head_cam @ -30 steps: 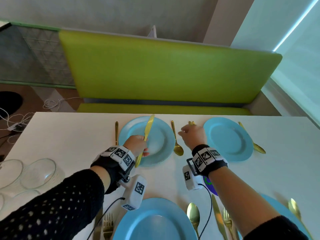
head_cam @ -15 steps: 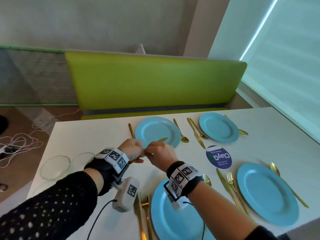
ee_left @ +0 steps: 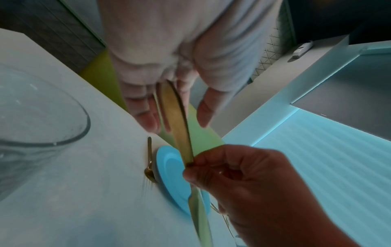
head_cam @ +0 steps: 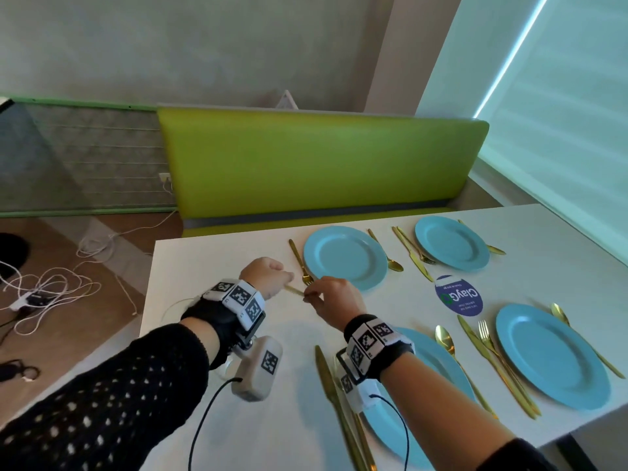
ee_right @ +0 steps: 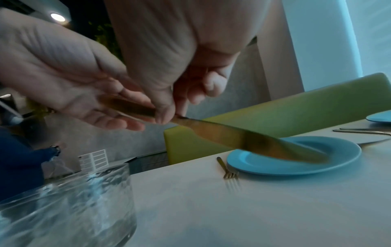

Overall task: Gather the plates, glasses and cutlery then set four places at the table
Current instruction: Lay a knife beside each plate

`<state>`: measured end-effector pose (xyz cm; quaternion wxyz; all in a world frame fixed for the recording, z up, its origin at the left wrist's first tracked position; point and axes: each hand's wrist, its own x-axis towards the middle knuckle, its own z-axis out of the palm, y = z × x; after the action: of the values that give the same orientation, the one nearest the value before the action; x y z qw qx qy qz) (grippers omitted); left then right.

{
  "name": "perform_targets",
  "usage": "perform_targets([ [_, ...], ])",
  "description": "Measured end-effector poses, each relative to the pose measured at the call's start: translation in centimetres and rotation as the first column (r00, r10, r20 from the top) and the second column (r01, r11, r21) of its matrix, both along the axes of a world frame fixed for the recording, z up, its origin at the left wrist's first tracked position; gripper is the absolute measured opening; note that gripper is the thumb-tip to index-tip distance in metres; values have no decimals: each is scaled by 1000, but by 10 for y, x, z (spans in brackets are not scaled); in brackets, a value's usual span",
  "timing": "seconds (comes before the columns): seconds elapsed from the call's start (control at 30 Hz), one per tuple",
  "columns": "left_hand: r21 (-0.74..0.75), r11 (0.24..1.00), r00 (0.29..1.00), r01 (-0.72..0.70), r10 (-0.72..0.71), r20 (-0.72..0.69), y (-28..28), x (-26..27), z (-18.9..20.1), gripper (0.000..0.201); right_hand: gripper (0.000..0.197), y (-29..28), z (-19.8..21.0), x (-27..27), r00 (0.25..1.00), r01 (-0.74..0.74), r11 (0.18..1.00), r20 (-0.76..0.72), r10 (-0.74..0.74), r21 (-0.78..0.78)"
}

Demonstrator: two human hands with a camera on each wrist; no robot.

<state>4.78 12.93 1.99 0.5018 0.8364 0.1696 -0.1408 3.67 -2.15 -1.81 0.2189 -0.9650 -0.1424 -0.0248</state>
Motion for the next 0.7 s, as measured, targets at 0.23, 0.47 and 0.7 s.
perform_targets([
  [0.23, -127, 976, 983, -178, 181, 19, 29, 34, 9, 9, 17, 16, -15, 62, 871, 306, 951, -388, -302, -53],
  [0.47, -229, 949, 976, -215, 219, -7, 48, 66, 5, 26, 28, 48, -44, 121, 802, 317, 908, -433, -411, -276],
  [0.7, -271, 936, 974, -223, 227, -16, 59, 88, -7, 26, 21, 67, -70, 149, 757, 431, 872, -433, -489, -231],
])
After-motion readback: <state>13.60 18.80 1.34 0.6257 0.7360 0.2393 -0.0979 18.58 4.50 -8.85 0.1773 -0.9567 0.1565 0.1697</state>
